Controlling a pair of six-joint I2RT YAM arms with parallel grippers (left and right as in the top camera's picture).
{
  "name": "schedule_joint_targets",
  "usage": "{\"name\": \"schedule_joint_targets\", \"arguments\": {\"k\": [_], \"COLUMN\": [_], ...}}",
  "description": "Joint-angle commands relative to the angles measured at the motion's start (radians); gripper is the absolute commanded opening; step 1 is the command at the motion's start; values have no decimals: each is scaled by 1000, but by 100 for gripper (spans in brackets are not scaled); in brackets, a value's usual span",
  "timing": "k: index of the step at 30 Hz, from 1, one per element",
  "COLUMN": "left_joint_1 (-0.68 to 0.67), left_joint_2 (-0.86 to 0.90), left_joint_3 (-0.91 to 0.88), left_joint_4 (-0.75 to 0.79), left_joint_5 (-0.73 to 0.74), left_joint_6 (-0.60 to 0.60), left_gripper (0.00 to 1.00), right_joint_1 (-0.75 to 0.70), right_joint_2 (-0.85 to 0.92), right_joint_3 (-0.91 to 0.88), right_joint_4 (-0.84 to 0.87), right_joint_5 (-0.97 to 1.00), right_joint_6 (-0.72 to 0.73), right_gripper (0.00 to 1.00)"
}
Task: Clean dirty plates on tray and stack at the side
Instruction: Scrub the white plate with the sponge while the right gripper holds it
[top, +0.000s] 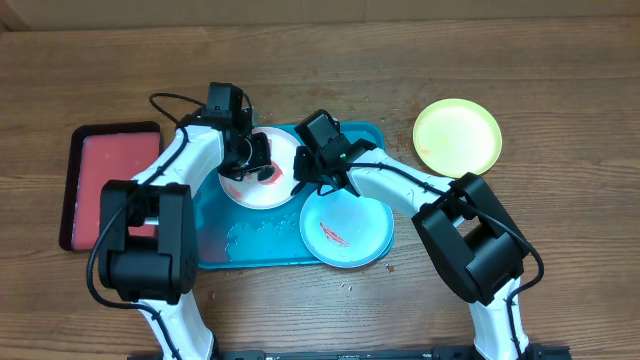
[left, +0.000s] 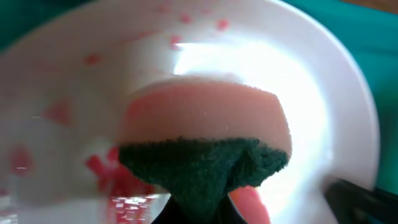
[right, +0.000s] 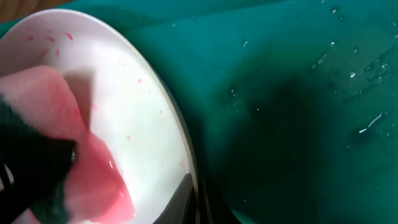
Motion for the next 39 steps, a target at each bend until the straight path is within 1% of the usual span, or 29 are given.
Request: {"name": "schedule_joint_targets", "arguments": {"k": [1, 5, 8, 12, 14, 16, 17, 18, 20, 23, 28, 30, 32, 36, 39], "left_joint_1": [41, 78, 104, 115, 113, 102, 94, 85, 59, 17, -19, -20, -13, 15, 40], "left_joint_2": [37, 33, 29, 24, 24, 24, 28, 30, 38, 58, 90, 95, 98, 97, 96], "left_joint_3": [3, 5, 26, 101, 130, 132, 132, 130, 122, 107, 104, 104, 104, 104, 110], "left_joint_4": [-11, -32, -62, -135, -143, -112, -98, -82, -53, -8, -13, -18, -25, -51, -91], "left_joint_5": [-170, -251, -237, -121, 0, 133, 175, 197, 191, 156, 27, -61, -185, -363, -463], "left_joint_6": [23, 23, 22, 22, 22, 22, 19, 10, -13, -15, -15, -15, -15, -15, -15], "left_gripper": [5, 4, 4, 4, 4, 4, 4, 4, 4, 4, 4, 4, 4, 4, 4], "right_joint_1": [3, 3, 3, 3, 3, 3, 3, 3, 3, 3, 3, 3, 3, 3, 3], "right_joint_2": [4, 4, 4, 4, 4, 4, 4, 4, 4, 4, 4, 4, 4, 4, 4], "right_joint_3": [5, 5, 5, 5, 5, 5, 5, 5, 5, 5, 5, 5, 5, 5, 5], "right_joint_4": [-16, -21, -20, -18, -14, -9, -6, -4, 0, 0, -6, -9, -10, -13, -18], "right_joint_5": [52, 72, 73, 72, 72, 72, 72, 72, 72, 72, 72, 72, 72, 72, 72], "right_joint_6": [-55, -130, -154, -153, -153, -150, -150, -150, -150, -150, -150, -150, -150, -150, -150], "right_gripper": [4, 4, 4, 3, 4, 4, 4, 4, 4, 4, 4, 4, 4, 4, 4]}}
